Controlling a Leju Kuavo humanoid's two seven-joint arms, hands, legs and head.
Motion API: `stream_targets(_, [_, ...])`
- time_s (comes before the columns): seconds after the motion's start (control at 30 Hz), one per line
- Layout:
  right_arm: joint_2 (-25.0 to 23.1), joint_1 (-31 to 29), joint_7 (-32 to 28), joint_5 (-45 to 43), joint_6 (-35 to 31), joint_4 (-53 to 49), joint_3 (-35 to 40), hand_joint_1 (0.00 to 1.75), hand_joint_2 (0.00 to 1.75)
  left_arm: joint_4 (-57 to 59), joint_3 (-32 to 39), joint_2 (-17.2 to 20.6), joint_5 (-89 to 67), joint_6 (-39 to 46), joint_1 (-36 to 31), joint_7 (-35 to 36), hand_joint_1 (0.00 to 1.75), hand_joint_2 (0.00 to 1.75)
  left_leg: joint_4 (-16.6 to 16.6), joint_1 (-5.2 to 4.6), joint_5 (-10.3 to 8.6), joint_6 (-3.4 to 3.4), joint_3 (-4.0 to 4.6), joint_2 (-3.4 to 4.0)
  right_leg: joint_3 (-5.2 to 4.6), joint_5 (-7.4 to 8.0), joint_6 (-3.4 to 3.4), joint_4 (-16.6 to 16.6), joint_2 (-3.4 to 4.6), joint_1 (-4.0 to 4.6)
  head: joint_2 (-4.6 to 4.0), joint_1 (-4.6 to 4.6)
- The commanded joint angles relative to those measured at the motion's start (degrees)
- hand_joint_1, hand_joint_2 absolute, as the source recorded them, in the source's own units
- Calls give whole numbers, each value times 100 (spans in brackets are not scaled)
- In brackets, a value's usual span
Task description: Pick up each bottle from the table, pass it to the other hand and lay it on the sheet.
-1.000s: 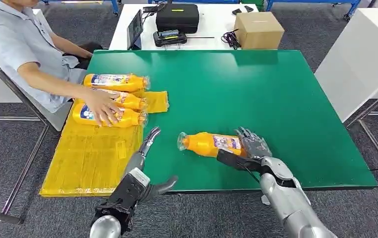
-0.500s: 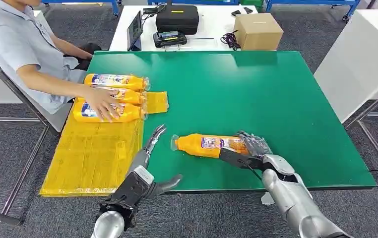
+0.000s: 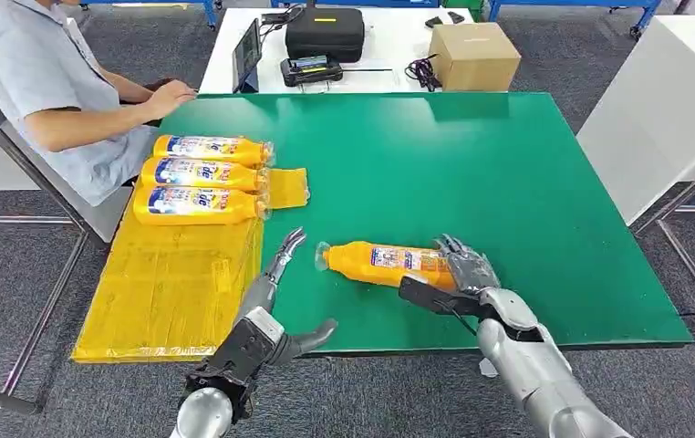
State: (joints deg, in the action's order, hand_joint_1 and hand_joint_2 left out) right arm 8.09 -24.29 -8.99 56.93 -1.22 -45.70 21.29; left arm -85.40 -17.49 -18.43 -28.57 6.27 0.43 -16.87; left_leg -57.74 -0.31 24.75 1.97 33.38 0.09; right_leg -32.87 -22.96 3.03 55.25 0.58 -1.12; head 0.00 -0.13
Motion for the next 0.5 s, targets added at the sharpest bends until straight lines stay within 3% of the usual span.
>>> stream_targets(0.03, [-17,414,159,171,47,-192,256,0,175,230,-131,46,4,35,-22,26,0,175,5,12,-2,-15,7,-19,3,-1,-17,-12,-24,13,0,2])
stream_targets(0.5, [-60,417,83,231,81,-301,258,0,175,230,-147,57,6,32,-7,28,0,175,5,7,0,-10,7,-10,0,-3,-11,-8,-13,8,0,0])
